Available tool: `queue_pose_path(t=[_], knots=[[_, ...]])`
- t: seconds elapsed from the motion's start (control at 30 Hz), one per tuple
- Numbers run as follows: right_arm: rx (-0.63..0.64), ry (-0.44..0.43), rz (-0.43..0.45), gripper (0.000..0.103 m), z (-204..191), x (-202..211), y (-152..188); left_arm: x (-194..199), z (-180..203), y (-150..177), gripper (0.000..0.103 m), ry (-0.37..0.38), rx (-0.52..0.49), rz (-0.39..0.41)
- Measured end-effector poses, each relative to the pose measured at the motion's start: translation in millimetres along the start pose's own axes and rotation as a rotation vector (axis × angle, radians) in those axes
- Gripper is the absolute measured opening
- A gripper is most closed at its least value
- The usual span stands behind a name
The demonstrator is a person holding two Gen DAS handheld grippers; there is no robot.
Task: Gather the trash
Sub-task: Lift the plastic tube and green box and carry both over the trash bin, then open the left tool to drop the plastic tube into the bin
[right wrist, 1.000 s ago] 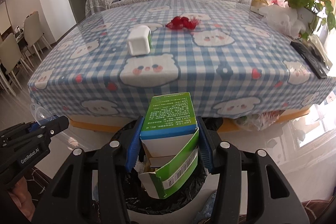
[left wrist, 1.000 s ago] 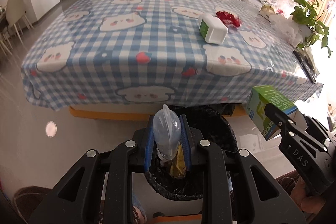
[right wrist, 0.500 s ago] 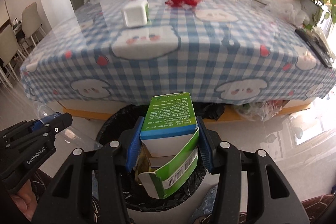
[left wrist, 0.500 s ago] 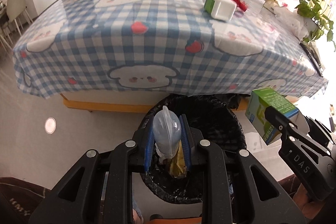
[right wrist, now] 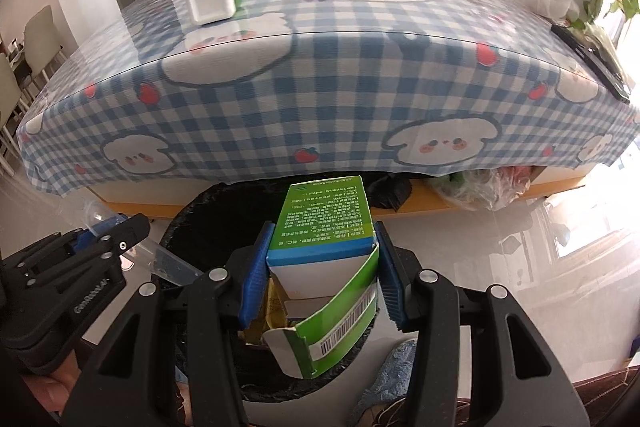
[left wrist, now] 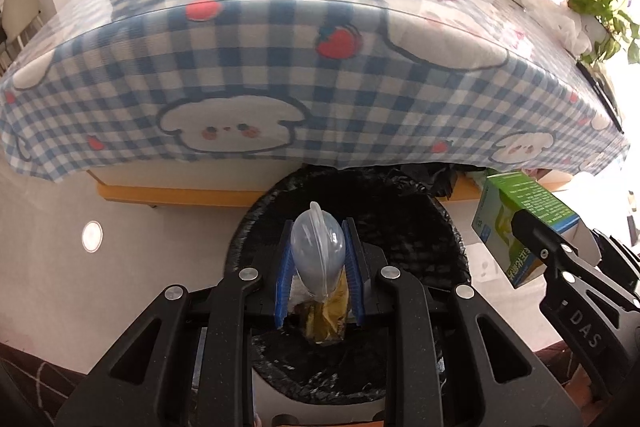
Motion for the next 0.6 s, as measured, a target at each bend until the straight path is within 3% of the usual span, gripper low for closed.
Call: queue_pose_path(t=[0.17, 0.27, 0.6], knots=[[-0.027, 0.008, -0.008, 0.046, 14, -2, 1, -11, 12, 1, 0.026, -0.013, -0.035, 0.002], [-0.036, 0.003, -0.013, 0.046, 15, -4, 1, -16, 14, 4, 0.051, -0.025, -0.052, 0.007], [0.004, -0.015, -0.059, 0.046, -9, -30, 17, -20, -24, 8, 0.084, -0.080, -0.027, 0.034]])
Point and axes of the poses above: each gripper's, at about its wrist camera, not at the fingertips, and x roughly against the way its jaws point, z to its right, y to its underside, the point moved 9 cm from there along -x, roughly the way its jaws point, and after that the axes turned 2 degrees about y, right-handed, at the moved point
